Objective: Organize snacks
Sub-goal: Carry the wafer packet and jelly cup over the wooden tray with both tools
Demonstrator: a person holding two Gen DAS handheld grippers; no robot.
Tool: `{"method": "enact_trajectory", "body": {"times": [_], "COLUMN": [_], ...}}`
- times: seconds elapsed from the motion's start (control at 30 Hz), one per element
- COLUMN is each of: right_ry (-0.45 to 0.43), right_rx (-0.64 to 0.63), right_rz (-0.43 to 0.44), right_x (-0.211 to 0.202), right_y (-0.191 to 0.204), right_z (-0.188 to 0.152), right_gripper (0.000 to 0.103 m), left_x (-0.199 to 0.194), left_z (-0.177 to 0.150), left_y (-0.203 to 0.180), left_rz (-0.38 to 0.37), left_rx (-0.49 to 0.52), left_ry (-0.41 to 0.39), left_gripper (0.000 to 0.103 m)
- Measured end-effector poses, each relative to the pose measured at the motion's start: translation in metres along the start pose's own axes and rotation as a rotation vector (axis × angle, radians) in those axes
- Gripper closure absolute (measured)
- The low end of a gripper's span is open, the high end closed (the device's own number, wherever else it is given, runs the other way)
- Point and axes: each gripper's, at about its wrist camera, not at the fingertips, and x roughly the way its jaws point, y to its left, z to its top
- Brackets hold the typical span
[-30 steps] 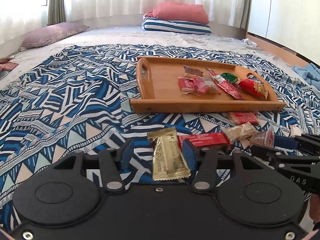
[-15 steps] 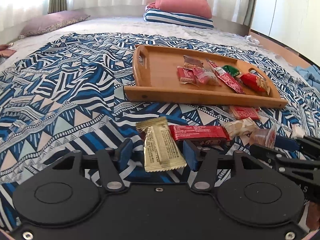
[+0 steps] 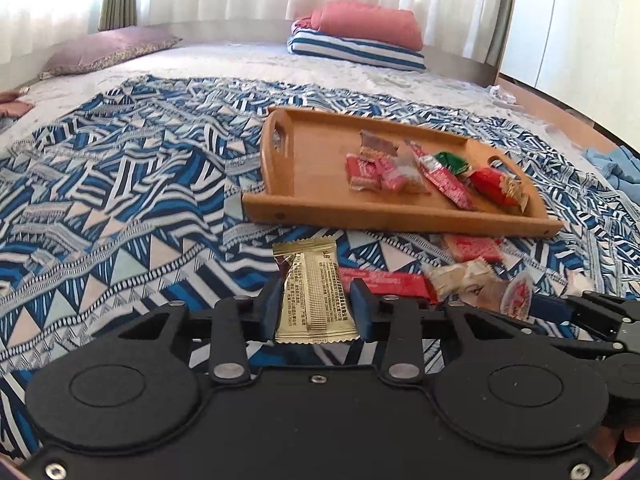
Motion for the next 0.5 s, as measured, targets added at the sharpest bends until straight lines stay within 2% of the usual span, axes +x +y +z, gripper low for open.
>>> {"method": "enact_trajectory", "body": {"times": [0.23, 0.5], "right_ry": [-0.012, -0.043], "right_rx": [0.045, 0.103], "right_rz": [-0.03, -0.089], "right_x": [-0.01, -0.014], "right_y": [-0.008, -0.029], "right_z": [0.016, 0.041], "right_gripper": [0.053, 0.053], "left_x": [-0.011, -0.003], "left_z": [0.021, 0.048], "left_y": [-0.015, -0.031], "left_rz": [-0.01, -0.024], "left_rx": [0.033, 0.056], "left_ry": [-0.021, -0.022], "left_gripper": [0.069, 0.069]}}
